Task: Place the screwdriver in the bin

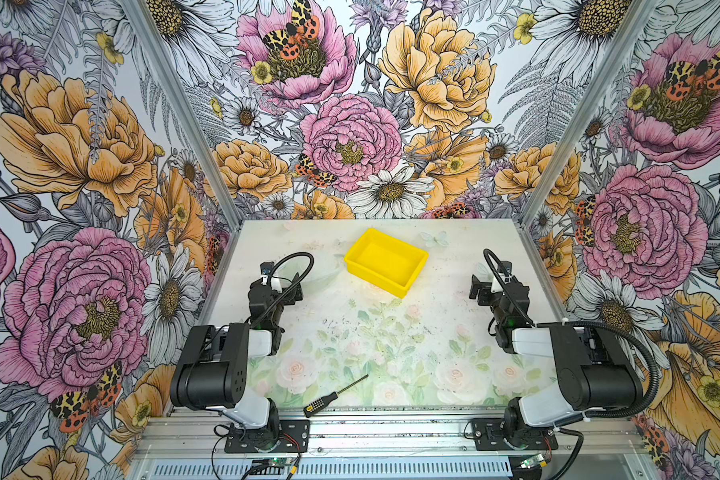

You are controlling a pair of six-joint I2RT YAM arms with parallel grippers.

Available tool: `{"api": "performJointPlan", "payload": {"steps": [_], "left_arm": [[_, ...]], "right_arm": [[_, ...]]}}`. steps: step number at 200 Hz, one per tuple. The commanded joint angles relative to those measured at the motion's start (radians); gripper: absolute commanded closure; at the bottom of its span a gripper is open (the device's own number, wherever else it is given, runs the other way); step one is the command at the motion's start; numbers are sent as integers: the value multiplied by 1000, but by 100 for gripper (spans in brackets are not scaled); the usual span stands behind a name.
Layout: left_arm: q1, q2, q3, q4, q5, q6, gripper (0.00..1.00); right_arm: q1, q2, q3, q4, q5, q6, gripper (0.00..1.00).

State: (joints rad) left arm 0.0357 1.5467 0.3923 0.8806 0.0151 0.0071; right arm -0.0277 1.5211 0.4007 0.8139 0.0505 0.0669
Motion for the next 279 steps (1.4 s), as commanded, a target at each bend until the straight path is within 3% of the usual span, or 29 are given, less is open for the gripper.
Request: {"api": "performJointPlan", "payload": {"steps": [1, 58, 69, 87, 116, 132, 154, 175, 212, 224, 240, 257, 279], "left_arm": [[6, 3, -9, 43, 9, -6, 1], [7, 1, -8, 44, 7, -6, 1], [8, -33, 15, -24, -27, -18, 1], [18, -115, 108, -283, -16, -24, 1], [15, -222, 241, -641, 8, -49, 1], [14, -276, 317, -844, -4, -118, 1], [-8, -325, 404, -1093, 48, -200, 1], [-57, -389, 408, -1231, 112, -256, 1], [-178, -524, 390, -1520, 185, -323, 1], [-246, -576, 382, -1601, 174, -358, 1], [-406, -601, 426, -1701, 59, -411, 1], [-457, -565, 447, -1775, 94, -508, 1], [-582, -574, 429, -1820, 53, -614, 1]], "right_arm": [[-7, 14, -5, 41, -12, 13, 1], [-8, 16, 0, 34, -13, 18, 1], [-6, 12, -5, 46, 0, 17, 0], [-3, -49, 5, -24, 71, 40, 1], [17, -220, 101, -343, 119, 64, 1], [37, -313, 154, -493, 200, 150, 0], [63, -381, 283, -841, 290, 279, 0], [115, -414, 356, -1025, 296, 323, 0], [230, -482, 376, -1129, 293, 353, 0], [250, -505, 363, -1138, 287, 354, 0], [265, -532, 343, -1145, 262, 349, 0], [273, -555, 334, -1169, 219, 355, 1], [288, -592, 324, -1200, 156, 371, 1]]}}
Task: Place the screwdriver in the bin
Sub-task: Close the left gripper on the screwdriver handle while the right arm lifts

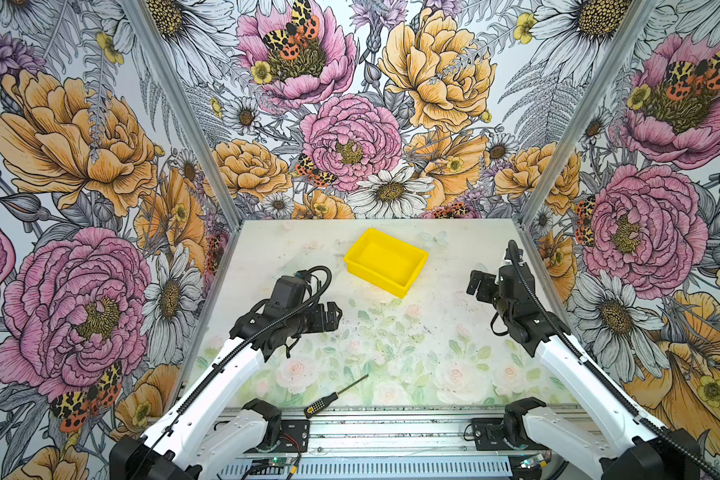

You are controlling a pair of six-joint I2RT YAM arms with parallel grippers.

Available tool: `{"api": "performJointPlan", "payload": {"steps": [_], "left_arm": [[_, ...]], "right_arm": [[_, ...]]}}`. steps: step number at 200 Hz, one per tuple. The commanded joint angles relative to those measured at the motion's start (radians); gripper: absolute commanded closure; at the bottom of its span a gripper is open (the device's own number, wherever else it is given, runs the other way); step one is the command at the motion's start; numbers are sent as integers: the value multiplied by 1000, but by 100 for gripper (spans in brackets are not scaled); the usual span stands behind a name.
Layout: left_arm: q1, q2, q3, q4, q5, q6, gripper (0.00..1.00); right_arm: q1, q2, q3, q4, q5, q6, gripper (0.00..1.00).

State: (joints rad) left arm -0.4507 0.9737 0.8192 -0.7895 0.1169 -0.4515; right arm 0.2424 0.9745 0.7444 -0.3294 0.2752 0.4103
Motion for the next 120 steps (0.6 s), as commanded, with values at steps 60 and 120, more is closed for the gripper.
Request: {"api": "performJointPlan", "payload": {"steps": [60, 120], "left_arm": [[-383, -17, -42, -244, -115, -286, 1], [-534, 103, -80, -342, -208, -398, 1]], "right_arm": [[30, -100, -73, -56, -148, 26, 1], [30, -108, -59, -51, -214, -11, 0]]}}
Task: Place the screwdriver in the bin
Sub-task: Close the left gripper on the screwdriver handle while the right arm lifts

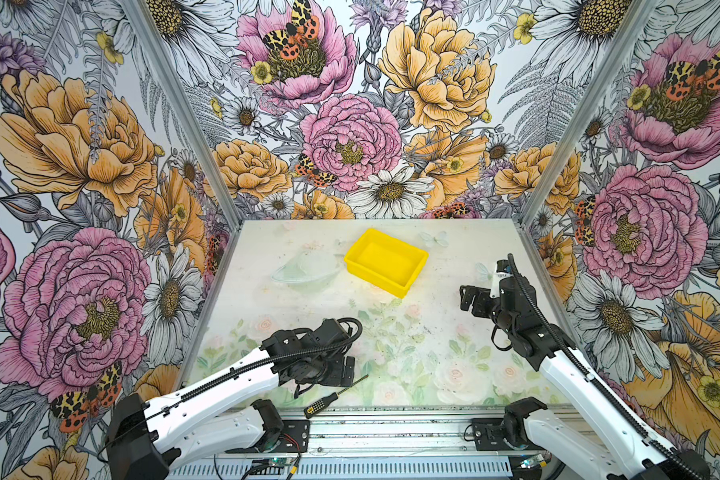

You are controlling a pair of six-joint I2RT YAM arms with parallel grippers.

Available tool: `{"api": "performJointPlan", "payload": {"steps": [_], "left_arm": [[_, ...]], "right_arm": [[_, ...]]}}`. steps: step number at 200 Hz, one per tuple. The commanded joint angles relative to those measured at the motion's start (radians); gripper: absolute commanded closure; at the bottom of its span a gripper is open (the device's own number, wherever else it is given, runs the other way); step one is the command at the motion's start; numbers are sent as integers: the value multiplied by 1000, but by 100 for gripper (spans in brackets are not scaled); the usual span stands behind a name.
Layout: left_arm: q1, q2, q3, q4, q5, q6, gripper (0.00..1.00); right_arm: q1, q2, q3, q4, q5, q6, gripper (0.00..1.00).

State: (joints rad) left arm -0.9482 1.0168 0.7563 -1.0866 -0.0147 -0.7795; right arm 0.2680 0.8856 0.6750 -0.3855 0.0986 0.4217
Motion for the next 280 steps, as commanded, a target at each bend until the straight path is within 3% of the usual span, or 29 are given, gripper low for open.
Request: {"api": "performJointPlan", "payload": {"steps": [1, 54, 108, 178, 221, 248, 280], "left_arm": [[-38, 64, -18, -44, -78, -71, 1], [-99, 202, -11, -39, -93, -61, 2], [-174, 281, -39, -9, -52, -65, 15], [-146, 347, -40, 48, -99, -64, 24], [-128, 413, -48, 89, -121, -48, 39], [-111, 425, -50, 99, -145, -47, 57], [-91, 413, -56, 116, -165, -48, 71]], "right_arm": [[5, -20, 11, 5, -38, -23, 1], [3, -55, 6, 3, -32, -38, 0], [0, -63, 8, 4, -19, -55, 0], [-1, -94, 7, 0, -8, -48, 1], [-1, -108, 30, -2, 24, -56, 0], [-4, -100, 47, -2, 29, -65, 0], [-6, -86, 56, -2, 36, -65, 1]]}}
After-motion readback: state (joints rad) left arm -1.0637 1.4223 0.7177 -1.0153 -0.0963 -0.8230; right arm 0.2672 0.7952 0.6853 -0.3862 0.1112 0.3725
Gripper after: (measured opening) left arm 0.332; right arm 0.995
